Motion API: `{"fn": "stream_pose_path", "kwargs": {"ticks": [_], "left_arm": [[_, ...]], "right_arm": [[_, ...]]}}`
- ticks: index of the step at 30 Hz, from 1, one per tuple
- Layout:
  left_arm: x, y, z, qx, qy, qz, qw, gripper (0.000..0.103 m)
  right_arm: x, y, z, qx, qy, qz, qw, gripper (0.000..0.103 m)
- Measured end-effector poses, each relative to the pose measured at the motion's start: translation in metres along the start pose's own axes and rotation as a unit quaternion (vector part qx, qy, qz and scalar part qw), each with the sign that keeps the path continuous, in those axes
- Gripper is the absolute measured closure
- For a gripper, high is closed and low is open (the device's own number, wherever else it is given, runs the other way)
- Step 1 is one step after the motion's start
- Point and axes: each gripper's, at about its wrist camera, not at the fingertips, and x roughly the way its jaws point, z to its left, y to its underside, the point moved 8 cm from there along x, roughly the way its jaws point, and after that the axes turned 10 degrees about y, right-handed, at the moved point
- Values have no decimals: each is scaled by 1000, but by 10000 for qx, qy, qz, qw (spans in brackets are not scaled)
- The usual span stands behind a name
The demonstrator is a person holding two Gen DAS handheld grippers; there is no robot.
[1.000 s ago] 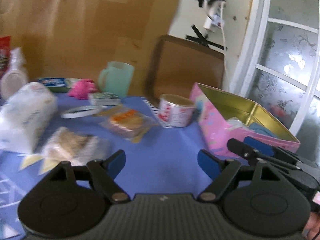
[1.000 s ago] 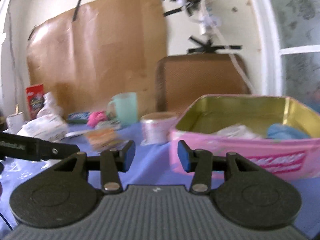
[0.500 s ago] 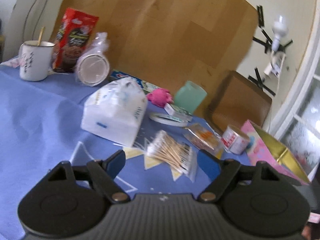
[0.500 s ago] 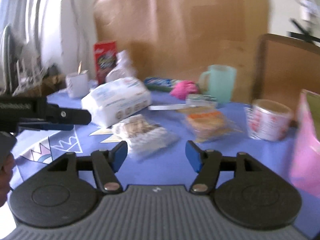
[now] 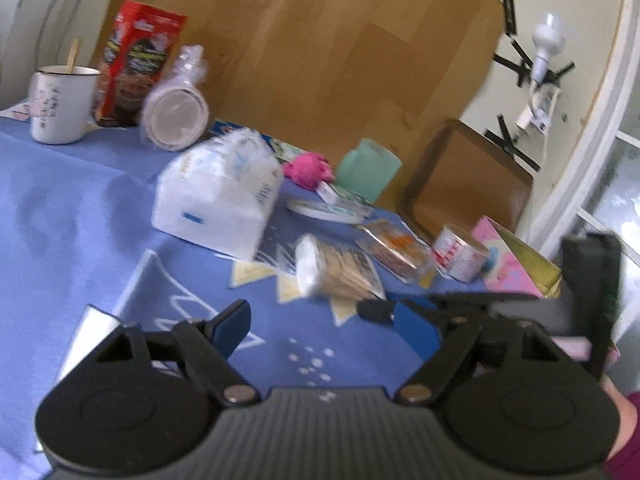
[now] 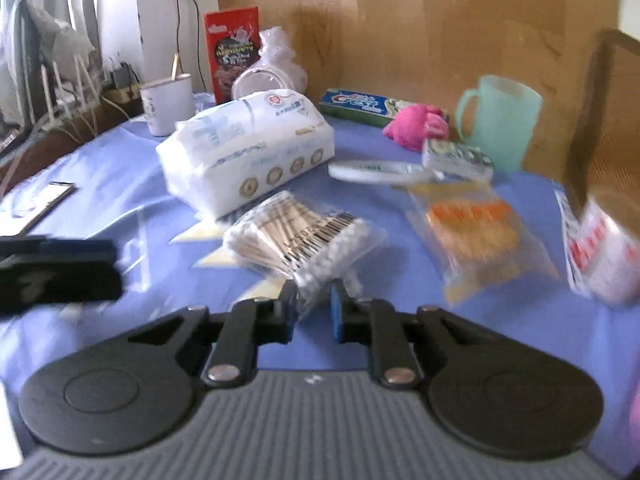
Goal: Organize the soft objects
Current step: 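Pull the cotton swab bag closer and regrasp it with the right tool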
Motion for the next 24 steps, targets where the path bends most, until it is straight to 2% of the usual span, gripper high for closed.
{"fn": "stream_pose_path", "kwargs": {"ticks": [2, 5, 9, 11, 12, 13, 16, 20, 24], "left_arm": [[7, 4, -9, 27, 197, 125, 9997, 19], [18, 10, -24, 130, 428, 322, 9985, 19], [36, 18, -46, 171, 753, 597, 9952, 19], [45, 21, -58, 119, 970, 720, 9926, 19], [48, 21, -65, 101, 1071, 779, 9911, 19], [52, 22, -72, 111, 1184, 842, 9893, 19], [60, 26, -91, 257, 1411, 1022, 9844, 19], [69, 35, -112, 451, 1565, 1248, 9787, 19], [76, 36, -108, 408, 1222, 1274, 9835, 16]], "right_arm": [[-23, 15, -7, -5, 58, -100, 9999, 85], [-58, 43, -20, -252, 421, -241, 9985, 86], [-99, 75, -44, -470, 1232, -522, 9899, 83], [-113, 87, -56, -409, 1599, -557, 9847, 72], [-118, 93, -62, -313, 1668, -521, 9841, 55], [-124, 97, -66, -204, 1707, -532, 9837, 45], [-137, 108, -73, 41, 1629, -522, 9852, 36], [-144, 115, -70, 184, 1345, -525, 9893, 34], [-140, 97, -69, 381, 1035, -717, 9913, 34]]}}
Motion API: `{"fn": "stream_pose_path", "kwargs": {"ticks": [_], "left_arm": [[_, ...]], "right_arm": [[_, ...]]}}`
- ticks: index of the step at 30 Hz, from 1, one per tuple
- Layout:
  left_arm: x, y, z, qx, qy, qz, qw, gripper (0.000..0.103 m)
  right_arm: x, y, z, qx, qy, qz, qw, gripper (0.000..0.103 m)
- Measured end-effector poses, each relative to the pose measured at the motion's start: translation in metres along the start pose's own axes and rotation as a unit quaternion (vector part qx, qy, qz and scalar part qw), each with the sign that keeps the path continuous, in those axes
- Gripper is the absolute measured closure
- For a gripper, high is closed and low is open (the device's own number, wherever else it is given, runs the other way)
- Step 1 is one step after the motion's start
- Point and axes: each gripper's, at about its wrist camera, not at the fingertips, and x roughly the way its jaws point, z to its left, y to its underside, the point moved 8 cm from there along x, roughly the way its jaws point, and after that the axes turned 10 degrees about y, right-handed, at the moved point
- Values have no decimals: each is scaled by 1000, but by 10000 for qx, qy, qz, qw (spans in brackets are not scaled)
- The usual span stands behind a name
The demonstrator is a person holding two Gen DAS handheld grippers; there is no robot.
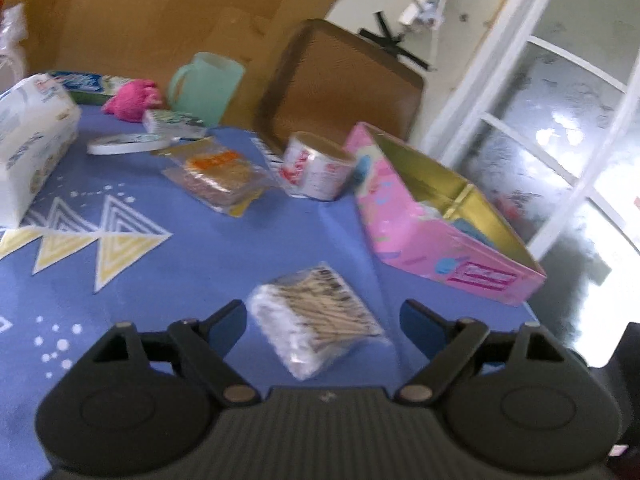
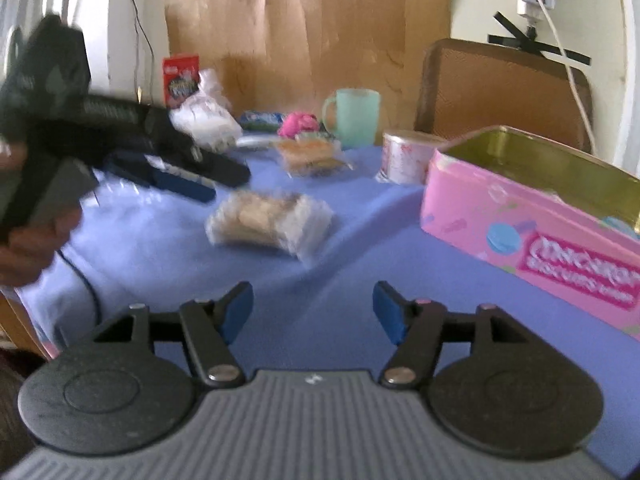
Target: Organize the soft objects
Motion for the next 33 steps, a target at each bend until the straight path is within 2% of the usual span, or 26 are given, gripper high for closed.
{"fn": "stream_pose_path", "kwargs": {"ticks": [3, 5, 6, 7, 8, 9, 12, 16, 20, 23, 25, 26, 27, 28, 30, 31, 33], "left_arm": [[1, -1, 9, -312, -5, 22, 9995, 17], [5, 0, 13, -379, -39, 99, 9992, 27], [9, 1, 15, -391, -46, 187, 9991, 41], [13, 3, 17, -440, -37, 298, 9986, 49], [14, 2, 19, -433, -24, 244, 9988, 52], [15, 2, 19, -466, -22, 278, 9985, 56], [16, -6, 13, -424, -43, 232, 9988, 56], [27, -35, -25, 52, 402, 99, 9991, 56], [59, -65, -80, 710, 857, 66, 9938, 56], [92, -81, -120, 1191, 1167, 57, 9860, 55], [119, -87, -143, 1392, 1281, 74, 9819, 48], [134, -91, -151, 1577, 1200, 55, 9802, 42], [148, -94, -158, 1826, 973, 29, 9784, 24], [164, -97, -162, 2095, 600, -39, 9760, 18], [182, -96, -163, 2250, 228, -48, 9741, 20], [188, -94, -159, 2161, 200, 38, 9762, 24], [188, -89, -148, 1846, 225, 112, 9825, 24]], "right_arm": [[13, -16, 13, -157, -280, -101, 9994, 34], [31, -22, 21, -322, -344, -27, 9989, 34], [41, -23, 23, -392, -353, 60, 9986, 35], [54, -22, 25, -428, -370, 212, 9982, 37], [65, -22, 28, -388, -467, 367, 9975, 38], [68, -24, 29, -266, -553, 285, 9977, 55], [64, -29, 29, -188, -437, 145, 9988, 62], [37, -40, 2, -59, 126, -464, 9988, 64], [2, -54, -44, 226, 993, -1061, 9891, 64], [-15, -57, -82, 434, 1648, -1242, 9775, 64], [-16, -57, -109, 659, 2006, -1182, 9703, 63], [-15, -57, -122, 803, 2177, -1181, 9655, 63], [-10, -58, -134, 900, 2417, -1183, 9589, 63], [0, -57, -148, 929, 2755, -1127, 9501, 62], [18, -49, -173, 1013, 3202, -827, 9383, 62], [25, -43, -183, 1170, 3293, -667, 9346, 62], [26, -33, -192, 1590, 3239, -575, 9308, 62]]}}
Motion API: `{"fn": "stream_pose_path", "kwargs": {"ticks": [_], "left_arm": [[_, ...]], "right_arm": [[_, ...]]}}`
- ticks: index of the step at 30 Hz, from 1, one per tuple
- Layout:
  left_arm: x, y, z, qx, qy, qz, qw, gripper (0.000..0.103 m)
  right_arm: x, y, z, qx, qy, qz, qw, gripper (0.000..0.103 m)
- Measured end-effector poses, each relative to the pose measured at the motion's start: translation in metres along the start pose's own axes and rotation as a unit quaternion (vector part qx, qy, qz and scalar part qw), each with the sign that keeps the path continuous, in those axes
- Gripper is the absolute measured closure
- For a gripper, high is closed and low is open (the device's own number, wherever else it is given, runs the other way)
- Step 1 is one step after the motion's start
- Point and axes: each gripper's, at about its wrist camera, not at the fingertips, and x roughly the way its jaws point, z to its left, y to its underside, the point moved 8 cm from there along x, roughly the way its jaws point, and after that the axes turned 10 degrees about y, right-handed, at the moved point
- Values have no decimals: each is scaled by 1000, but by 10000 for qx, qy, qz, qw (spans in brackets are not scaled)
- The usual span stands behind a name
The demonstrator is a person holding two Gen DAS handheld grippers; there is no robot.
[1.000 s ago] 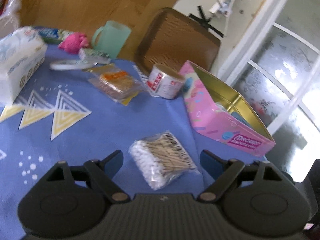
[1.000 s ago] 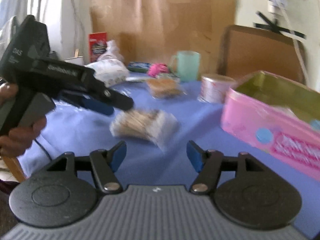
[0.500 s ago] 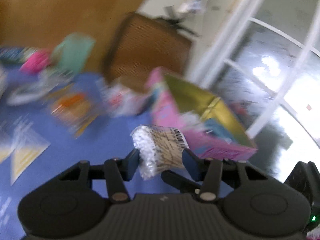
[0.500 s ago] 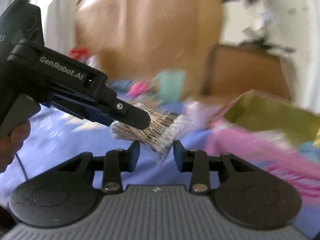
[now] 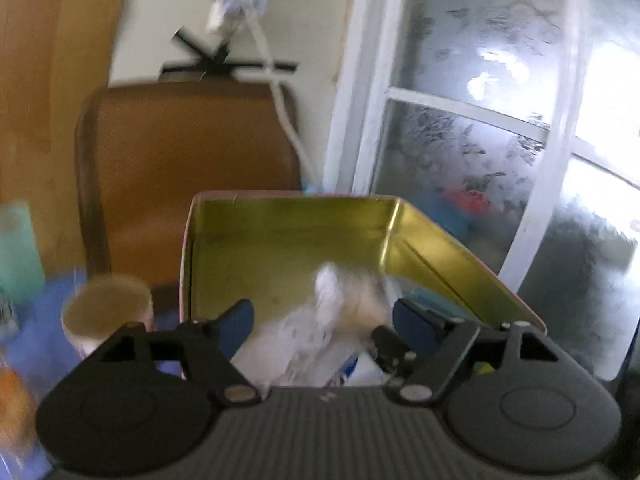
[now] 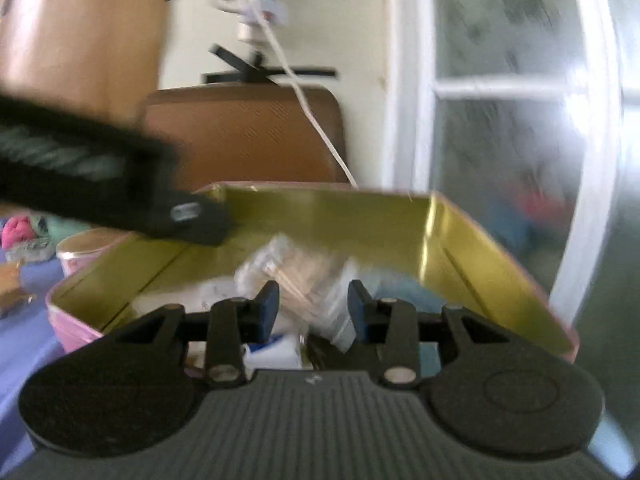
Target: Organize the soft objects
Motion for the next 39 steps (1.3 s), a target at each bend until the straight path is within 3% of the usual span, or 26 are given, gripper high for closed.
{"fn": "stream_pose_path", "kwargs": {"ticks": [4, 7, 14, 17, 22, 26, 29, 31, 33, 36, 39], "left_arm": [[-13, 17, 11, -120, -144, -39, 9998, 23], [-28, 25, 19, -314, -55, -113, 9994, 23], [-90, 44, 31, -415, -111, -599, 9973, 18], [-123, 59, 56, -545, -437, -737, 9948, 15], [-170, 95, 117, -936, -1253, -598, 9859, 15], [-217, 124, 169, -1285, -1984, -624, 9696, 15], [-250, 146, 199, -1743, -2271, -812, 9547, 15], [-267, 150, 210, -2212, -1975, -1252, 9468, 12], [-277, 152, 216, -2385, -1920, -1579, 9388, 11], [-284, 150, 216, -2394, -1855, -1854, 9348, 11], [-285, 147, 214, -2345, -1768, -1943, 9360, 11]], "right_arm": [[-15, 5, -1, 73, -28, -256, 9996, 61], [-31, 6, -2, 285, -165, -327, 9989, 61], [-62, 0, 22, 130, -502, -732, 9960, 61], [-75, 1, 45, 29, -941, -691, 9932, 61], [-91, 14, 104, -516, -1809, -389, 9814, 61], [-99, 24, 151, -992, -2335, -108, 9672, 61], [-107, 26, 188, -1574, -2551, -238, 9537, 61], [-109, 26, 217, -2018, -2695, -361, 9409, 61], [-108, 28, 245, -2430, -2796, -493, 9276, 61], [-100, 32, 294, -3260, -2755, -850, 9004, 61], [-91, 34, 337, -3903, -2678, -1090, 8741, 61]]}}
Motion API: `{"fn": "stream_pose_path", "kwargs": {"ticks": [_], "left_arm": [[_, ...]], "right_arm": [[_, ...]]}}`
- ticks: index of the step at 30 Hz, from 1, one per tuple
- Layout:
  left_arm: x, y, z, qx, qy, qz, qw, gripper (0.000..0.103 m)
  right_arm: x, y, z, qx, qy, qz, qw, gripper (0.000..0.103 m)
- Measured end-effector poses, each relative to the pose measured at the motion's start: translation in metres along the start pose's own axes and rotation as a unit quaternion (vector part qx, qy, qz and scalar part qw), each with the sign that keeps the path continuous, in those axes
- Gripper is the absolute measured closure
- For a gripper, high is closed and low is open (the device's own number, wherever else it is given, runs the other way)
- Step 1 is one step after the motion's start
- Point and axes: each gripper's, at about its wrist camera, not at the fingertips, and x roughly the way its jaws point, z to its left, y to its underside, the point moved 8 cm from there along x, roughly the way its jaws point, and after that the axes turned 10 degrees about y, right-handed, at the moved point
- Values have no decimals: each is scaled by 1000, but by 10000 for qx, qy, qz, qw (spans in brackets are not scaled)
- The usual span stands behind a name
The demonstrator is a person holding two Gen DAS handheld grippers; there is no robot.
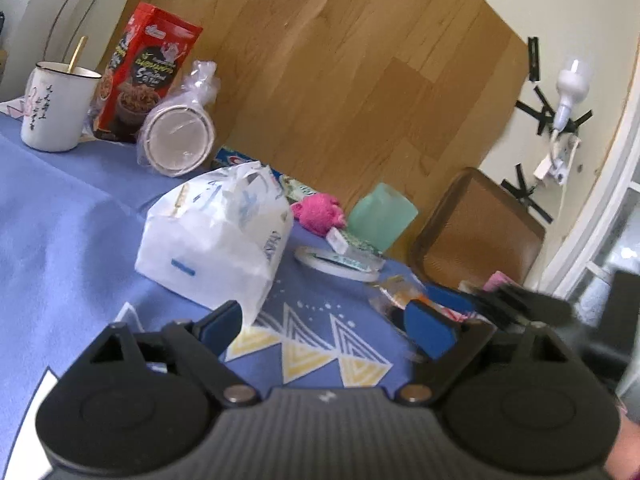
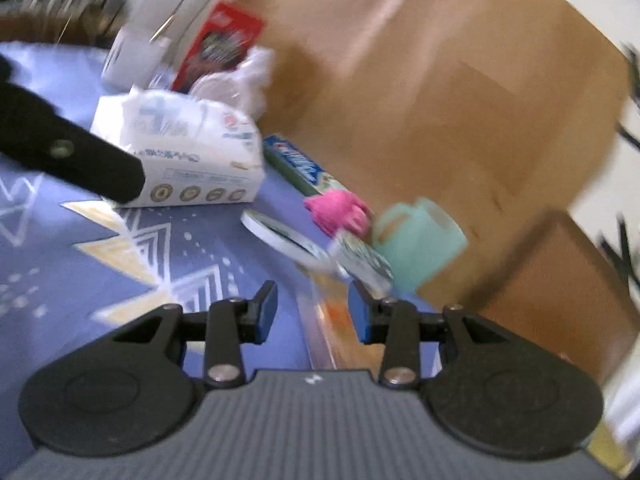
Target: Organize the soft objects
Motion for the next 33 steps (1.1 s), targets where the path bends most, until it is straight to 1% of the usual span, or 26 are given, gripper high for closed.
{"fn": "stream_pose_path", "kwargs": {"ticks": [1, 2, 3, 4, 5, 6, 7, 9, 10, 11, 13, 15, 18, 20, 21, 22, 24, 25, 26, 28, 31, 33], "left_arm": [[-2, 0, 0, -2, 26, -37, 10000, 15], [-4, 0, 2, -34, -69, -96, 9999, 17], [-4, 1, 8, -161, -167, -136, 9996, 19], [-4, 0, 15, -381, -188, -159, 9990, 21], [-4, -1, 21, -613, -103, -179, 9979, 20], [-6, -3, 25, -815, 107, -238, 9963, 15], [-9, -4, 28, -916, 196, -316, 9951, 13], [-12, -5, 30, -988, 195, -435, 9940, 13], [-13, -4, 29, -962, 188, -442, 9942, 13], [-13, -4, 29, -916, 175, -462, 9946, 13], [-14, -5, 26, -829, 159, -507, 9951, 10], [-15, -6, 26, -817, 157, -533, 9951, 9], [-16, -5, 29, -913, 189, -550, 9941, 7], [-15, -5, 30, -948, 180, -506, 9940, 7], [-14, -5, 30, -933, 166, -476, 9944, 7], [-12, -4, 28, -883, 162, -421, 9951, 7], [-9, -3, 22, -713, 144, -317, 9968, 7], [-8, -2, 19, -593, 120, -266, 9978, 7], [-6, -1, 14, -450, 102, -204, 9987, 7], [-2, 2, 5, -160, 80, -79, 9998, 7], [2, 8, -10, 209, 143, 154, 9996, 9], [2, 15, -20, 331, 303, 360, 9983, 12]], "right_arm": [[10, -6, 5, -151, -3, 13, 9999, 61], [19, -10, 10, -288, -26, 40, 9996, 61], [28, -15, 13, -314, -141, 81, 9994, 61], [36, -18, 16, -300, -247, 158, 9991, 61], [42, -21, 16, -293, -284, 221, 9989, 62], [49, -22, 18, -356, -272, 325, 9985, 63], [54, -20, 20, -468, -240, 423, 9977, 73], [58, -19, 21, -547, -143, 415, 9975, 84], [53, -20, 16, -492, -66, 317, 9983, 89], [45, -21, 12, -383, -19, 196, 9991, 92], [19, -25, 2, -165, -20, -87, 9998, 93], [-17, -22, -3, -139, -190, -379, 9990, 93], [-72, -2, 2, -456, -507, -652, 9955, 93], [-105, 21, 8, -726, -731, -668, 9924, 92], [-118, 33, 9, -817, -778, -638, 9916, 87], [-131, 47, 9, -871, -838, -551, 9911, 71], [-143, 67, 5, -791, -910, -343, 9921, 47], [-151, 74, -2, -598, -834, -372, 9940, 44], [-156, 78, -6, -418, -877, -301, 9948, 41], [-164, 86, -19, 161, -1072, -71, 9941, 41], [-170, 91, -30, 994, -1383, 149, 9853, 41], [-175, 96, -27, 1287, -1391, 183, 9817, 41]]}}
